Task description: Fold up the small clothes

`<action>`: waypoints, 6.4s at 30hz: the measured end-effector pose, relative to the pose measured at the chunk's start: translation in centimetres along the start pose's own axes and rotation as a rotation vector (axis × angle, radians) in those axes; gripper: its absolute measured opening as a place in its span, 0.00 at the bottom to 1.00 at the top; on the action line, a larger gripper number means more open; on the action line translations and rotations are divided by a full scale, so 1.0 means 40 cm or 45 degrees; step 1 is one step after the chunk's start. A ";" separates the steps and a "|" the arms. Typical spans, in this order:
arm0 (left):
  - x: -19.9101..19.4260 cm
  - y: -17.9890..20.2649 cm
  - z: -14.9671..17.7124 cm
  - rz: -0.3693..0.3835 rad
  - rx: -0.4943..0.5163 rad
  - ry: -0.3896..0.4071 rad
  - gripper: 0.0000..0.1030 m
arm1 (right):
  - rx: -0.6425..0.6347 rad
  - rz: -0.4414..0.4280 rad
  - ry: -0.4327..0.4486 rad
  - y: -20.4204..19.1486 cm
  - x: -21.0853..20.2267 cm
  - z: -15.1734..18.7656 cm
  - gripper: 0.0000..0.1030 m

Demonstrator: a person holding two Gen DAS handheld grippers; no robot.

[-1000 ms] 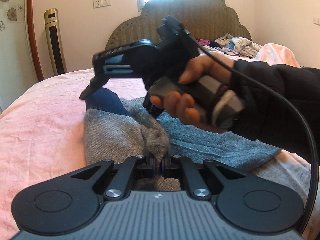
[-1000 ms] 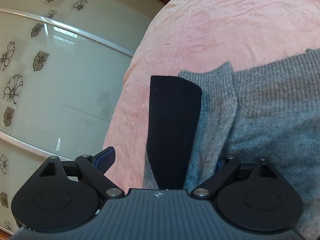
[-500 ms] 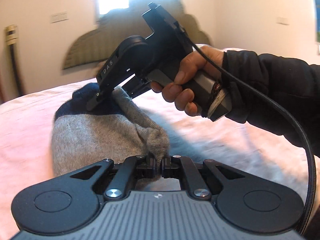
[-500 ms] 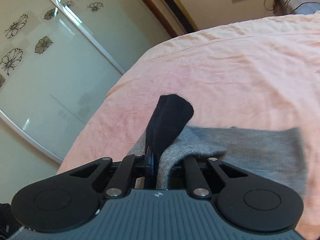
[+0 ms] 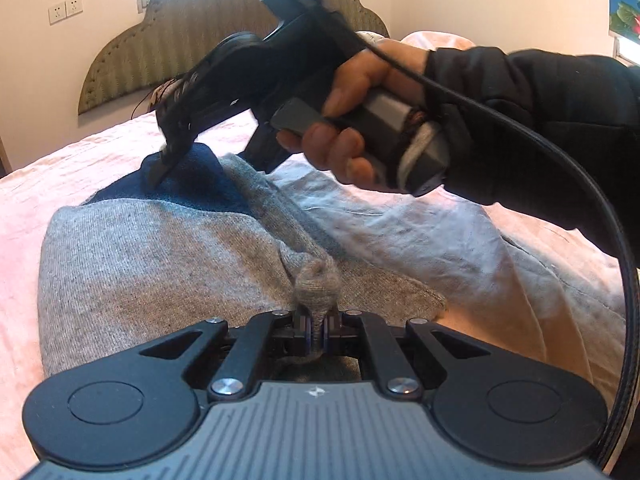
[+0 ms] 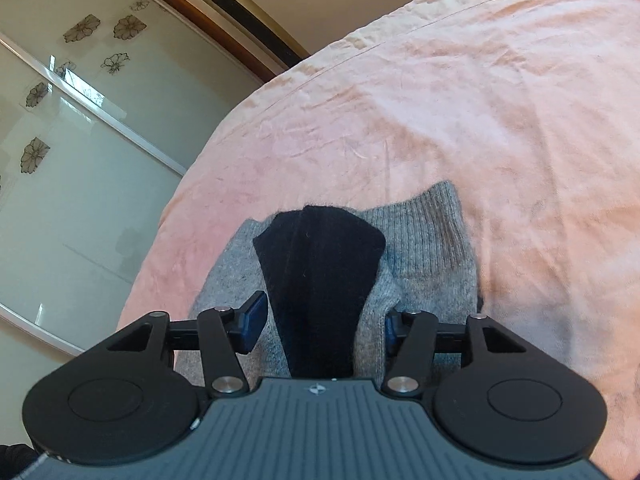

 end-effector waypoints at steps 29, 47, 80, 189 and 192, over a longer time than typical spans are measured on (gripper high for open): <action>0.055 -0.586 0.052 0.314 -1.339 -0.020 0.80 | 0.090 0.075 0.158 0.093 -0.055 0.009 0.77; 0.012 -0.789 -0.063 0.089 -1.018 0.014 0.27 | 0.000 -0.046 0.191 -0.113 0.069 -0.093 0.25; -0.219 -0.614 0.260 0.314 -1.141 -0.076 0.66 | 0.165 -0.140 0.029 -0.132 -0.052 0.293 0.51; 0.025 -0.533 0.013 -0.177 -0.139 -0.069 0.66 | -0.314 0.422 0.107 -0.192 0.210 0.004 0.57; -0.048 -0.525 0.028 -0.169 -0.157 -0.060 0.65 | -0.158 0.395 0.120 -0.211 0.154 0.010 0.57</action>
Point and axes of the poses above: each gripper's, at about its wrist camera, not at the fingertips, and x roughly the way its jaws point, y to its right, z to its underside, the point moved 10 cm from there along x, roughly the way its jaws point, and after that the axes turned 1 degree about x, right-handed, at the moved point
